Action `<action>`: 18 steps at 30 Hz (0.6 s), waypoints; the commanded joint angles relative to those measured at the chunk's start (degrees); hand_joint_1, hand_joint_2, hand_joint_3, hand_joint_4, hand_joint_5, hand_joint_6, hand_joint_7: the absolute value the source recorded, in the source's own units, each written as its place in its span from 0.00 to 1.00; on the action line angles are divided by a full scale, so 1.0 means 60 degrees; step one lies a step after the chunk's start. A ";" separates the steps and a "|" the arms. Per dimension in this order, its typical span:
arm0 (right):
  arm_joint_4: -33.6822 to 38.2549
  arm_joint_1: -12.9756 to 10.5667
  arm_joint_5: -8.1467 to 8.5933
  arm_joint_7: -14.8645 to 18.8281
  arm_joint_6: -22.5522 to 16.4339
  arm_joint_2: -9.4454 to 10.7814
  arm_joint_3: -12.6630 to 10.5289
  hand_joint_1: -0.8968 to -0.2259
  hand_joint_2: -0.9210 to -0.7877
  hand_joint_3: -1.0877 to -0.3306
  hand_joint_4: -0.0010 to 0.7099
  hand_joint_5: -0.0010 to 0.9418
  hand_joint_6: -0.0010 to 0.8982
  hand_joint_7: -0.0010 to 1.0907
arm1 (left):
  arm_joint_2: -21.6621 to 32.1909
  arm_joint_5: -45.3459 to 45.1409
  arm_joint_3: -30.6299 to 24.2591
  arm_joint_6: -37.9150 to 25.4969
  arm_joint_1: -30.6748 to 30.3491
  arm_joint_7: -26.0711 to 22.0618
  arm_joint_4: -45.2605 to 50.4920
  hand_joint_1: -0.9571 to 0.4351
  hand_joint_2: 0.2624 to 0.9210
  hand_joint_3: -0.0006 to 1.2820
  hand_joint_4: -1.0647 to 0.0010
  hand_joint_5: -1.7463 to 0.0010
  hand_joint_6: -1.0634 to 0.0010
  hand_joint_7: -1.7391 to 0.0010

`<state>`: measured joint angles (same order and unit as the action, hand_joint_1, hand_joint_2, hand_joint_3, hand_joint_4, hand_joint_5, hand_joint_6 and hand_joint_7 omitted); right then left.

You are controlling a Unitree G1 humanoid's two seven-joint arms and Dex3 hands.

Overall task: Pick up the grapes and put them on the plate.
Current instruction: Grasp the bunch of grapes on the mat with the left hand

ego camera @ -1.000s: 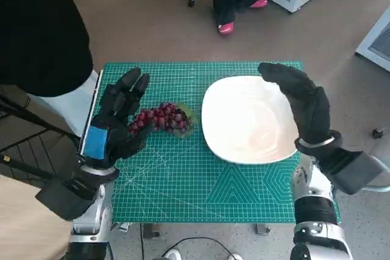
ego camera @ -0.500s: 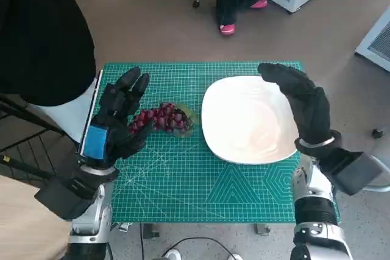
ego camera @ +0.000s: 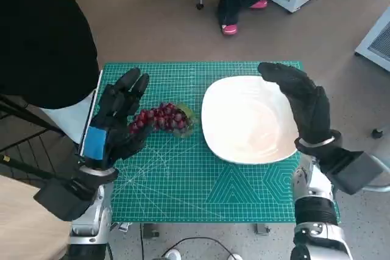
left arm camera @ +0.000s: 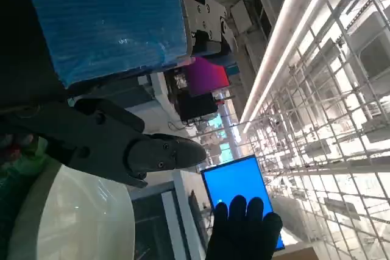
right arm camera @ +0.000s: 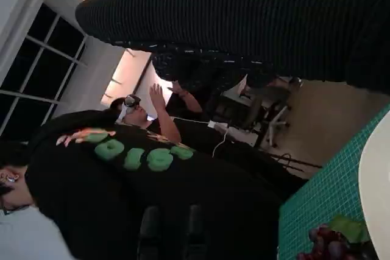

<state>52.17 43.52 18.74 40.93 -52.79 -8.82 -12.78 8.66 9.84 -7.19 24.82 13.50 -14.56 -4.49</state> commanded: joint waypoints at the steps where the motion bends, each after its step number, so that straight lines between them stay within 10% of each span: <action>1: -0.0060 -0.0225 -0.0120 -0.0072 0.0157 -0.0061 0.0086 0.63 0.00 0.75 0.46 0.00 0.36 0.00 | 0.0014 0.0066 0.0008 -0.0006 -0.0066 -0.0027 0.0073 0.39 1.00 0.22 0.68 1.00 0.89 0.71; 10: -0.0053 -0.0216 -0.0170 -0.0154 0.0130 -0.0084 0.0128 0.62 0.00 0.75 0.46 0.00 0.36 0.00 | 0.0476 -0.0346 -0.0107 -0.0370 0.0004 0.0037 0.0286 0.39 1.00 0.22 0.71 1.00 0.90 0.72; 18: 0.0015 -0.0192 -0.0185 -0.0143 0.0136 -0.0082 0.0125 0.64 0.00 0.74 0.46 0.00 0.36 0.00 | 0.2000 -0.4230 0.0004 -0.2235 0.0041 0.0997 0.1749 0.37 1.00 0.16 0.86 1.00 0.96 0.83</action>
<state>51.94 43.37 17.96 40.21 -52.75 -8.84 -12.26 16.44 -5.74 -7.55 17.02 13.48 -10.70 0.91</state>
